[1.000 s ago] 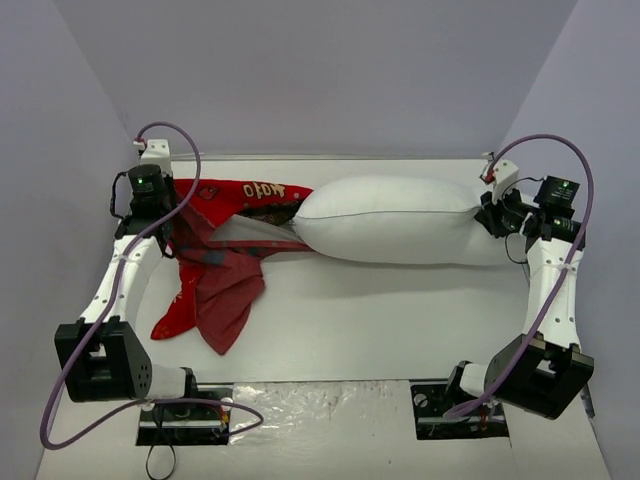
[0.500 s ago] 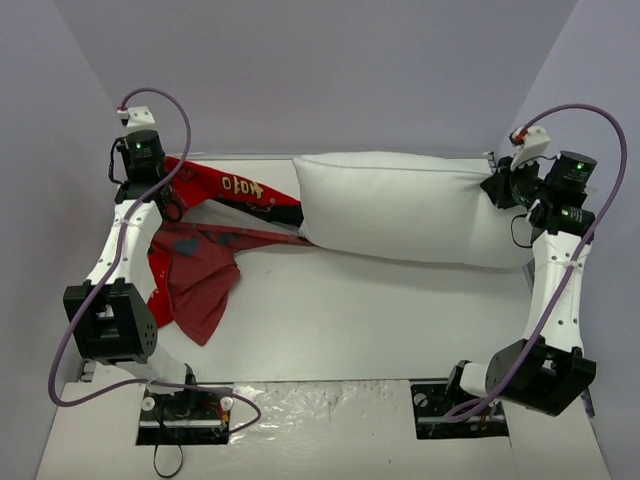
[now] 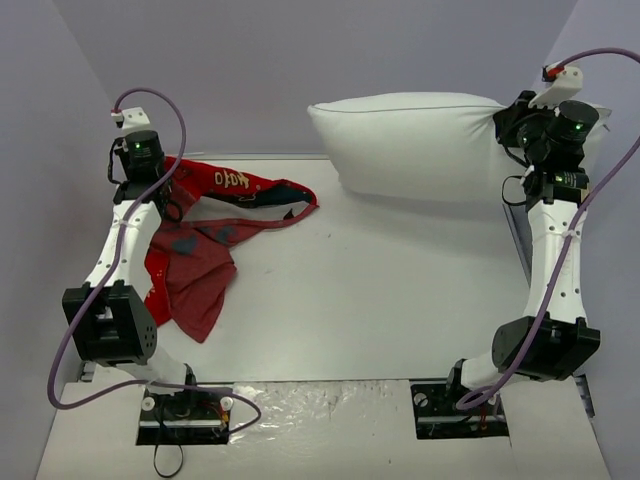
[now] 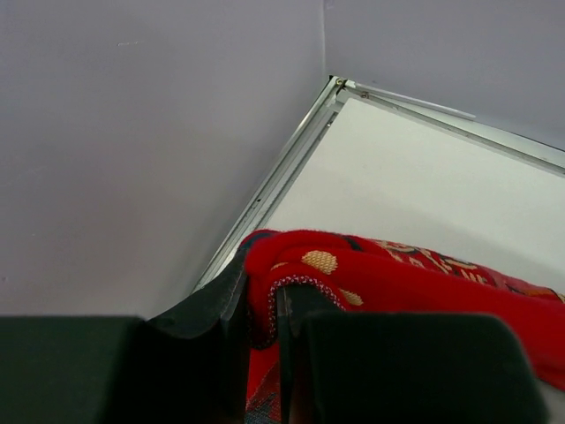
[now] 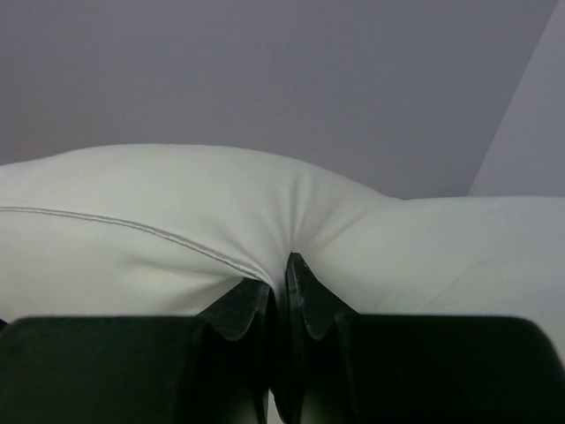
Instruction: Remove the pillowcase from the pillow
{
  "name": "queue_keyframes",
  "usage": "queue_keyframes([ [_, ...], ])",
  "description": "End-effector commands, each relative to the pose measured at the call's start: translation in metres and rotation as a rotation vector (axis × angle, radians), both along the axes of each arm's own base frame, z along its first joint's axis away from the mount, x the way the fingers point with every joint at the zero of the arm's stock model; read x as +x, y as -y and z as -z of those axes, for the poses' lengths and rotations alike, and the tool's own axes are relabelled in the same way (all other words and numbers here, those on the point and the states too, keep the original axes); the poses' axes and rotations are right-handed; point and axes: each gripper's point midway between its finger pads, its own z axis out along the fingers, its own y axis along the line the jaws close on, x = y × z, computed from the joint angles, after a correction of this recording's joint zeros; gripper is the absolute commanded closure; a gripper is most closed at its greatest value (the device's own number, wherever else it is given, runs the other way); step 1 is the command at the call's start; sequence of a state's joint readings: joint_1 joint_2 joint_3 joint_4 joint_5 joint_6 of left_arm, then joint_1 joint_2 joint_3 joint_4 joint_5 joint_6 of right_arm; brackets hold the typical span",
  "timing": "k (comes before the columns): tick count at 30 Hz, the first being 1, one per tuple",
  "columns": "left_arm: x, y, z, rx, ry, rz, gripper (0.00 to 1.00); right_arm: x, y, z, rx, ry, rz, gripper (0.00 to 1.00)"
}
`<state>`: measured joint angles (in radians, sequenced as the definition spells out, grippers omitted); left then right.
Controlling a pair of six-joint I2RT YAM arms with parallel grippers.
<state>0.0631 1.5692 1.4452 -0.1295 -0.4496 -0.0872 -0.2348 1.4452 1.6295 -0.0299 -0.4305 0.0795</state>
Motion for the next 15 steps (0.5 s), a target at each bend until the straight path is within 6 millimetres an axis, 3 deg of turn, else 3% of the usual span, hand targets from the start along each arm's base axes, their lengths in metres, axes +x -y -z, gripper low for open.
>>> queue_keyframes([
  [1,-0.018,-0.003,-0.034,0.006,0.091,-0.023,0.98,-0.025,0.013,-0.144,0.007,0.43,0.087,1.0],
  [2,-0.019,-0.003,-0.031,-0.002,0.092,-0.024,0.98,-0.027,0.012,-0.143,0.001,0.43,0.08,1.0],
  [4,-0.02,0.008,-0.031,-0.047,0.112,0.02,0.98,-0.029,0.004,-0.12,-0.011,0.376,0.055,1.0],
  [6,-0.019,0.028,-0.025,-0.1,0.115,0.096,0.98,-0.031,-0.021,-0.086,-0.04,0.3,-0.03,1.0],
  [7,-0.016,0.048,-0.02,-0.143,0.109,0.184,0.98,-0.035,-0.028,-0.041,-0.068,0.198,-0.059,1.0],
  [9,-0.02,0.087,-0.008,-0.188,0.066,0.301,0.98,-0.048,-0.058,0.006,-0.101,0.093,-0.204,1.0],
  [10,-0.023,0.106,-0.003,-0.216,0.047,0.377,0.98,-0.065,-0.077,0.047,-0.156,0.0,-0.282,1.0],
  [12,-0.04,0.132,0.008,-0.272,0.022,0.438,0.97,-0.094,-0.104,0.083,-0.203,-0.079,-0.422,1.0],
  [13,-0.046,0.144,0.011,-0.307,0.016,0.485,0.96,-0.118,-0.123,0.106,-0.248,-0.122,-0.506,1.0],
  [14,-0.051,0.15,0.013,-0.336,0.017,0.505,0.92,-0.132,-0.132,0.116,-0.264,-0.14,-0.557,1.0],
  [15,-0.063,0.152,0.016,-0.382,0.02,0.491,0.72,-0.144,-0.144,0.122,-0.281,-0.149,-0.607,1.0],
])
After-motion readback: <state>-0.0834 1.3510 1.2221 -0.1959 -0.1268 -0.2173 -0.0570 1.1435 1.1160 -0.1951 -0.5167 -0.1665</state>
